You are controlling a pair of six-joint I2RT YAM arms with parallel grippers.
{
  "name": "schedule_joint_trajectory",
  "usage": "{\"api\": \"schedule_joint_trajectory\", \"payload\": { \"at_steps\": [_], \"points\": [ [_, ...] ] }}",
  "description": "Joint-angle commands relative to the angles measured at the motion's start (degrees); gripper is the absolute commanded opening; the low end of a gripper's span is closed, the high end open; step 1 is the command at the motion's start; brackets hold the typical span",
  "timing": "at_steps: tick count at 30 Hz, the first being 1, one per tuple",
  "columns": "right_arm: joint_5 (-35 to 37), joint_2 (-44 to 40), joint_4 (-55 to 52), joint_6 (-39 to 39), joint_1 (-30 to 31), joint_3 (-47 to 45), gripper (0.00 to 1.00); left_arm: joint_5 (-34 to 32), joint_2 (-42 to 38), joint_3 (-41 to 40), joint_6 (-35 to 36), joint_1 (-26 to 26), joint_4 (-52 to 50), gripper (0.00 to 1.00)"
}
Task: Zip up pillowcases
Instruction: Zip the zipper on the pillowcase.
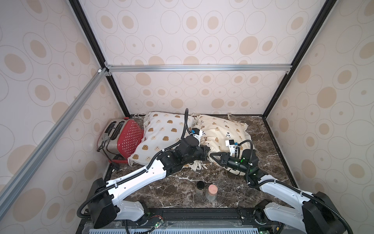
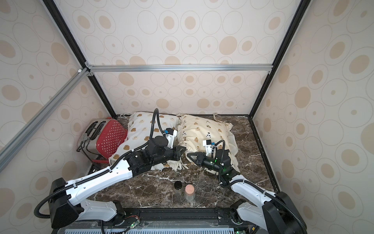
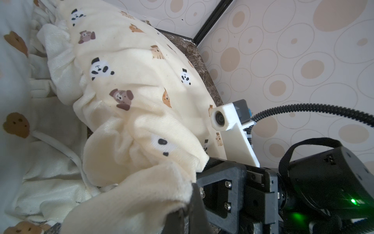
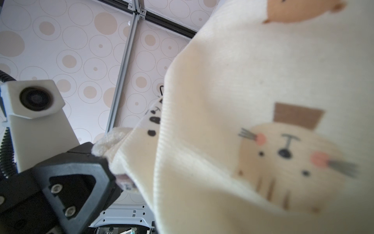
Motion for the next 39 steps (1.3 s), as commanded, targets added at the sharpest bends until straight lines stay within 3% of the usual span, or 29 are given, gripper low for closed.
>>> {"api": "schedule_joint_trajectory", "payload": {
  "at_steps": [1, 8, 15, 29, 39],
  "points": [
    [-0.3, 0.3, 0.1, -0.2, 0.4, 1.5, 0.1, 0.4, -1.5, 1.7, 0.2, -0.4, 2.2, 0.0],
    [-0.5, -0.7, -5.3, -2.2, 0.5, 3.5, 0.0, -0.6, -1.8, 1.3, 0.6, -0.4, 2.0, 0.0],
    [1.1, -2.4, -16.1, -4.7, 0.6, 5.8, 0.0, -3.4, -2.1, 0.9, 1.3, -0.4, 1.7, 0.0],
    [8.8, -7.2, -51.5, -10.1, 1.1, 14.3, 0.0, -15.3, -3.4, -5.1, 1.4, 0.4, 8.1, 0.0],
    [8.5, -6.8, -59.2, -12.0, 1.1, 15.1, 0.0, -14.7, -5.2, -6.8, 0.4, 1.9, 9.9, 0.0]
  ]
}}
